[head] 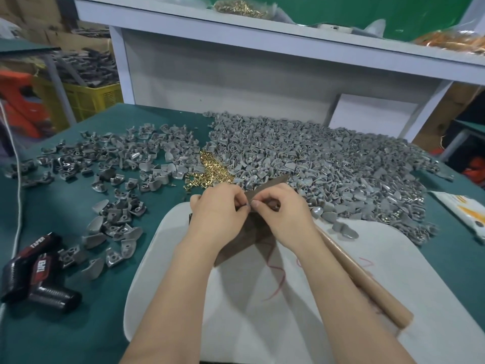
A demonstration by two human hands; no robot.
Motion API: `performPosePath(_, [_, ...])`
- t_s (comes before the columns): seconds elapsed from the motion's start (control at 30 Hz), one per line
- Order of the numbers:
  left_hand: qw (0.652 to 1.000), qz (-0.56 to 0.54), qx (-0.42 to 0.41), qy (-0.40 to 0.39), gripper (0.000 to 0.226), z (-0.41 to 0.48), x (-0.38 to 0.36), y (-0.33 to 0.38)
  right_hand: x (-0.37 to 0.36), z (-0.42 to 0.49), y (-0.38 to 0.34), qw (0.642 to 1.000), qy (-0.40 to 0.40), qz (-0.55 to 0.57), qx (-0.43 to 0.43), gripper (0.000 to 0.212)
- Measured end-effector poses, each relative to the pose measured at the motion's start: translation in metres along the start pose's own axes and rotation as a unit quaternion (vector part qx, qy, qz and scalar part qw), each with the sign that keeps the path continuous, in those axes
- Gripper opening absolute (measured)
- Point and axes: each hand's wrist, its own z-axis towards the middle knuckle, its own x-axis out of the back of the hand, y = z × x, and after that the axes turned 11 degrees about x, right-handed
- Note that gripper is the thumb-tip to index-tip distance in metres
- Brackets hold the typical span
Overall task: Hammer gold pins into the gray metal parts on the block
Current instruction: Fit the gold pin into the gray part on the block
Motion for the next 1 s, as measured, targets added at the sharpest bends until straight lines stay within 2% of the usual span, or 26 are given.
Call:
performPosePath(0.33, [1.000, 0.003, -0.004, -0.006, 0.010, -0.0006, 0.0012, 0.0016, -0.0045, 0.0008, 0.0002, 1.000, 0.019, -0.010, -0.019, 0.020])
performPosePath(0.6, [1.000, -0.010, 0.003, -0.010, 0.013, -0.0013, 0.0003, 0.0010, -0.0013, -0.0008, 0.0036, 0.998, 0.013, 0.036, -0.040, 0.007])
performPosePath(0.77, [1.000, -0.010, 0.004, -0.010, 0.013, -0.0016, 0.0011, 0.0014, -0.0023, -0.0014, 0.0019, 1.000, 0.016, -0.017, -0.005, 0.015])
performPosePath(1.0, [1.000, -0.011, 0.000, -0.019, 0.014, -0.0035, 0.0035, 0.0041, -0.0004, -0.0010, -0.0057, 0.992, -0.008, -0.114, 0.060, 0.006])
